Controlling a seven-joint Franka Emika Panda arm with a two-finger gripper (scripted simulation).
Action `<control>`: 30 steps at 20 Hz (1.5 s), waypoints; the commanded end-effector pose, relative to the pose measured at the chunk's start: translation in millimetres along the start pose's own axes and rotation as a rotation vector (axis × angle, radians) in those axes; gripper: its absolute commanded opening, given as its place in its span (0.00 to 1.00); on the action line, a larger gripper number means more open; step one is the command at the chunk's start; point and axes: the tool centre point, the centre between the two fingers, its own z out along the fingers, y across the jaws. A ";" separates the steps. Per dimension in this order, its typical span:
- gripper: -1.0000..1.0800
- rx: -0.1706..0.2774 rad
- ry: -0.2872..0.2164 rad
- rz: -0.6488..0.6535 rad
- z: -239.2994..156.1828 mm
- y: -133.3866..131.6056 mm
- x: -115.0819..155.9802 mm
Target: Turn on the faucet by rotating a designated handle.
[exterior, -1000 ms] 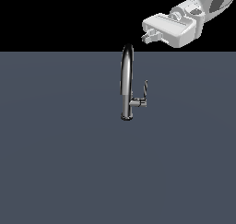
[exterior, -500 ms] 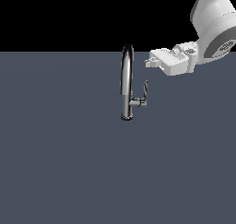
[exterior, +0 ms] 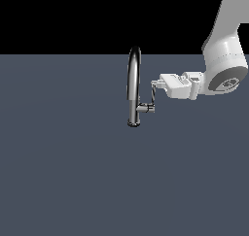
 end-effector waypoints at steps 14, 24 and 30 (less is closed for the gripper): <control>0.00 0.039 -0.034 0.036 2.6 1.4 14.9; 0.00 0.039 -0.034 0.036 3.4 24.0 11.2; 0.00 0.039 -0.034 0.036 4.0 38.9 8.9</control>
